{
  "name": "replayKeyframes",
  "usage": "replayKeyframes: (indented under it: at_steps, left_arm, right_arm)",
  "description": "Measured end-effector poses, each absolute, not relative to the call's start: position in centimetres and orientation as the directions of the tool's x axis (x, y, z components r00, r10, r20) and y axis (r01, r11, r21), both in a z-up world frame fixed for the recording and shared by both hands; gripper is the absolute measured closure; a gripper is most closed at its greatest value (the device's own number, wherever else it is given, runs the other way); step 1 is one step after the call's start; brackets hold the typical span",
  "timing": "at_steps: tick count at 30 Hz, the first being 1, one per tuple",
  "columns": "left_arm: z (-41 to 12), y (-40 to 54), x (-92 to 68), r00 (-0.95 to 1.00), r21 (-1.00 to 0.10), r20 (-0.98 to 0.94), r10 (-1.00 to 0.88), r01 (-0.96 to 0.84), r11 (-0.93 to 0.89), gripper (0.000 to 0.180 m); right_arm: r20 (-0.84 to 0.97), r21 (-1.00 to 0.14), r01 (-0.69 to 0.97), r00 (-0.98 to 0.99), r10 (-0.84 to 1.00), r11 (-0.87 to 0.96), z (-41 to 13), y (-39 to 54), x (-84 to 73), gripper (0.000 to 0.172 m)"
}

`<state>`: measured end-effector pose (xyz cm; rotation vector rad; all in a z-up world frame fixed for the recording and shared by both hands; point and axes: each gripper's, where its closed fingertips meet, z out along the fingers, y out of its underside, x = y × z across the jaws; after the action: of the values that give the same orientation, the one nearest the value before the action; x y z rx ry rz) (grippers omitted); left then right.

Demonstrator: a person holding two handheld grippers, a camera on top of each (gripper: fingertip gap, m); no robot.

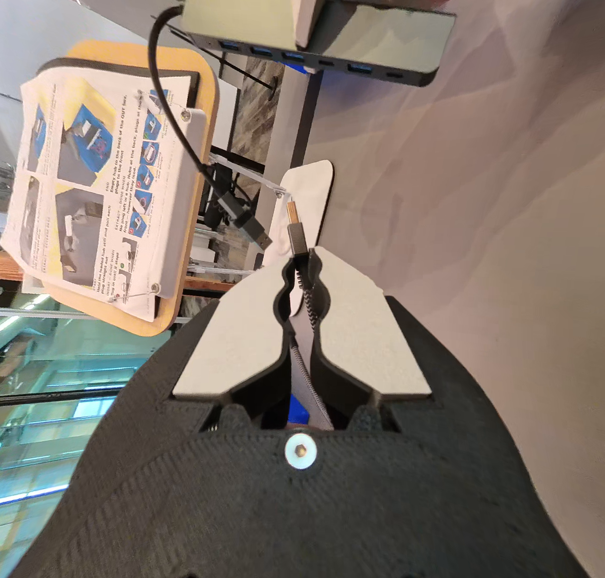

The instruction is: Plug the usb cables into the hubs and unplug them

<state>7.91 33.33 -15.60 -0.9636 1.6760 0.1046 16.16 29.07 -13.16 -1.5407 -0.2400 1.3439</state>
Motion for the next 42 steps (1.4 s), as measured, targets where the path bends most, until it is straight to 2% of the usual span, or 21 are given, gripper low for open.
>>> replayKeyframes:
  at_steps: [12, 24, 33, 42]
  left_arm:
    - [-15.3, 32.8, 8.9, -0.005, -0.41, -0.849, -0.529, -0.624, 0.665, 0.172]
    - [-18.4, 30.3, 9.9, -0.084, -0.394, -0.828, -0.554, -0.615, 0.683, 0.172]
    - [-17.2, 30.8, 10.0, -0.051, -0.397, -0.843, -0.535, -0.612, 0.684, 0.172]
    - [-11.4, 32.7, 10.8, -0.02, -0.248, -0.947, -0.322, -0.594, 0.765, 0.172]
  right_arm:
    - [-0.599, -0.785, -0.449, 0.374, 0.708, -0.427, -12.6, 28.9, 16.7, 0.162]
    - [-0.589, -0.792, -0.447, 0.384, 0.711, -0.416, -12.4, 28.8, 17.0, 0.161]
    - [-0.589, -0.789, -0.456, 0.374, 0.716, -0.411, -12.1, 28.7, 17.0, 0.162]
    - [-0.628, -0.701, -0.559, 0.188, 0.755, -0.444, -9.9, 27.8, 16.1, 0.162]
